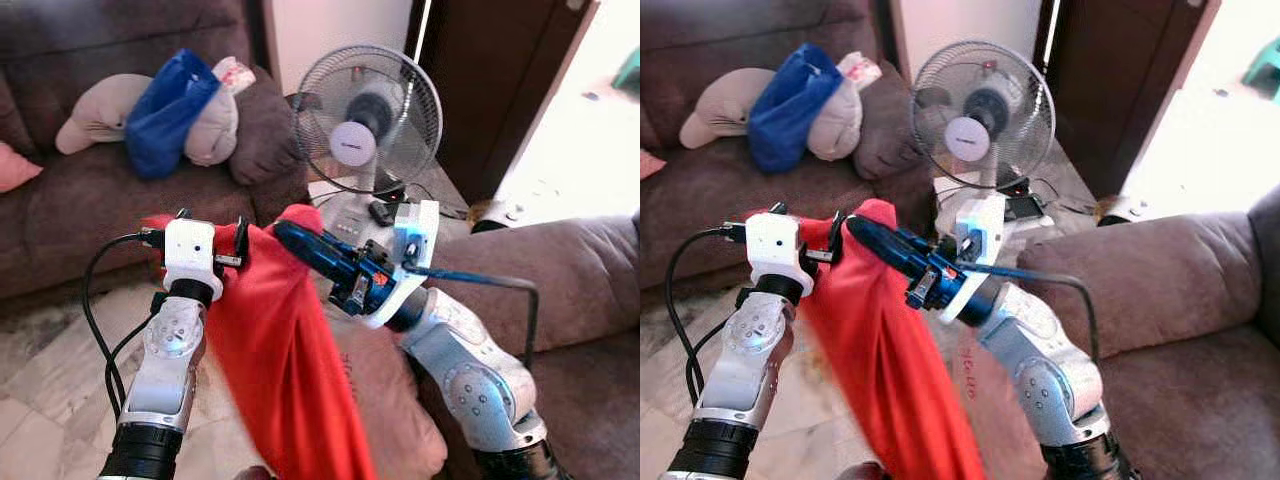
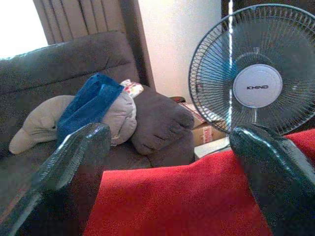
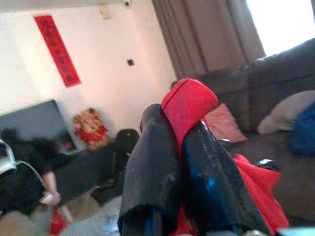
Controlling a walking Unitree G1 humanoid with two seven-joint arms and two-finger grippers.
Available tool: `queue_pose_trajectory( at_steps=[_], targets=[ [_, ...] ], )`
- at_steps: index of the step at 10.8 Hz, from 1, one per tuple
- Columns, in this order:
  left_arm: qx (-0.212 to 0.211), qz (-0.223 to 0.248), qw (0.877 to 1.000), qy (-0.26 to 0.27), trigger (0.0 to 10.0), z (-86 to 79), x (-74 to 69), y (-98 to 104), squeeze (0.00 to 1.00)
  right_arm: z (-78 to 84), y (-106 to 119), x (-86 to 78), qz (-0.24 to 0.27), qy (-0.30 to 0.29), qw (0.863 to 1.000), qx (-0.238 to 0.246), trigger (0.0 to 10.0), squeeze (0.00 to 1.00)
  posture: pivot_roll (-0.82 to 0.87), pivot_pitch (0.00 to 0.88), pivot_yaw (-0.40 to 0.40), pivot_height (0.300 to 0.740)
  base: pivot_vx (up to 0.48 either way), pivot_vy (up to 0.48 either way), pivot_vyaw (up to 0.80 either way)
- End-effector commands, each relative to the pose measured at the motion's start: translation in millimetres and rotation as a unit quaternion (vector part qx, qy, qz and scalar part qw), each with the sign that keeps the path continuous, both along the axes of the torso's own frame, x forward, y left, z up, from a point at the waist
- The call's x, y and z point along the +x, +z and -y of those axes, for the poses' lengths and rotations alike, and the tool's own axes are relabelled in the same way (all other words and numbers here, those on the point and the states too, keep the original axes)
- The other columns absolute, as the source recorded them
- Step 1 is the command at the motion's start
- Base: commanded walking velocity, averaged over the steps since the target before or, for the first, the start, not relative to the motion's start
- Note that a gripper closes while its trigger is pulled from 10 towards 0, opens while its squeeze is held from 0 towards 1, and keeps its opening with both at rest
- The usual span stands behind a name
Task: Move the pillow to the sofa from floor
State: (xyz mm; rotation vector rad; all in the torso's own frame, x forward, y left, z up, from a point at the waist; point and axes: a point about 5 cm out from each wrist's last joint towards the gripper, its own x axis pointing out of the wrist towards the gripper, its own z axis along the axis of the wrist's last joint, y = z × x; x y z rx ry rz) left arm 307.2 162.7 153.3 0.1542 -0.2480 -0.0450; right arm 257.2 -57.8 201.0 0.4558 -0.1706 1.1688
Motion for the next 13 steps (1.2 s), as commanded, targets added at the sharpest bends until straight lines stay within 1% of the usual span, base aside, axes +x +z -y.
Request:
queue_pose_trajectory(
  at_steps=[1, 2, 3, 4, 5, 6, 7, 8, 9, 10, 11, 12, 13],
  targets=[
    [0.009, -0.005, 1.0, 0.0, 10.0, 2.0, 2.0, -1, 0.0, 17.4, 14, 10.2, 0.033, -0.056, 0.998, 0.02, 10.0, 0.0, 0.07, 0.0, 0.014, 0.74, 0.0, 0.0, 0.0],
    [0.007, -0.005, 1.0, 0.0, 10.0, 2.7, 1.8, -1, 0.0, 34.3, 7, 10.5, 0.0, -0.054, 0.997, 0.046, 10.0, 0.0, 0.07, 0.0, 0.012, 0.74, 0.0, 0.0, 0.0],
    [0.006, -0.006, 1.0, 0.001, 10.0, 2.4, 1.6, -3, 0.0, 27.3, 12, 2.4, 0.0, -0.024, 0.998, 0.06, 10.0, 0.0, 0.06, 0.0, 0.008, 0.74, 0.0, 0.0, 0.0],
    [0.005, -0.007, 1.0, 0.002, 10.0, 2.1, 1.7, -3, 0.0, 19.8, 12, -0.8, 0.019, -0.032, 0.999, 0.034, 10.0, 0.0, 0.07, 0.0, 0.006, 0.74, 0.0, 0.0, 0.0],
    [-0.006, -0.013, 1.0, -0.005, 10.0, 2.6, 1.0, -4, 0.0, 35.8, -8, 23.8, -0.017, -0.156, 0.987, -0.017, 10.0, 0.0, 0.08, 0.0, 0.007, 0.74, 0.0, 0.0, 0.0],
    [-0.016, -0.023, 1.0, -0.007, 10.0, 2.5, -0.2, -8, 0.0, 57.6, -36, 45.0, -0.066, -0.269, 0.957, -0.091, 10.0, 0.0, 0.07, 0.0, 0.008, 0.74, 0.0, 0.0, 0.0],
    [-0.044, -0.039, 0.998, 0.004, 10.0, -1.5, -1.1, -15, 0.0, 84.2, -67, 56.7, -0.145, -0.366, 0.907, -0.148, 10.0, 0.0, 0.07, 0.0, 0.007, 0.74, 0.0, 0.0, 0.0],
    [-0.057, -0.049, 0.997, 0.012, 10.0, -4.8, -0.7, -19, 0.0, 103.2, -91, 58.7, -0.172, -0.431, 0.858, -0.221, 10.0, 0.0, 0.07, 0.0, 0.004, 0.74, 0.0, 0.0, 0.0],
    [-0.063, -0.053, 0.996, 0.018, 10.0, -6.8, -1.3, -21, 0.0, 118.7, -114, 54.5, -0.206, -0.468, 0.825, -0.239, 10.0, 0.0, 0.07, 0.0, 0.003, 0.74, 0.0, 0.0, 0.0],
    [-0.061, -0.054, 0.997, 0.016, 10.0, -6.4, -2.3, -22, 0.0, 127.3, -134, 48.7, -0.235, -0.498, 0.789, -0.272, 10.0, 0.0, 0.07, 0.0, 0.0, 0.74, 0.0, 0.0, 0.0],
    [-0.062, -0.058, 0.996, 0.016, 10.0, -6.6, -3.2, -23, 0.0, 130.3, -145, 46.9, -0.247, -0.513, 0.767, -0.296, 10.0, 0.0, 0.07, 0.0, -0.001, 0.74, 0.0, 0.0, 0.0],
    [-0.063, -0.061, 0.996, 0.016, 10.0, -6.2, -3.7, -25, 0.0, 133.4, -152, 44.8, -0.26, -0.525, 0.746, -0.316, 10.0, 0.0, 0.07, 0.001, -0.001, 0.74, 0.0, 0.0, 0.0],
    [-0.064, -0.062, 0.996, 0.016, 10.0, -5.1, -3.6, -26, 0.0, 138.4, -156, 46.2, -0.266, -0.549, 0.722, -0.327, 10.0, 0.0, 0.07, 0.0, -0.003, 0.74, 0.0, 0.0, 0.0]
  ],
)
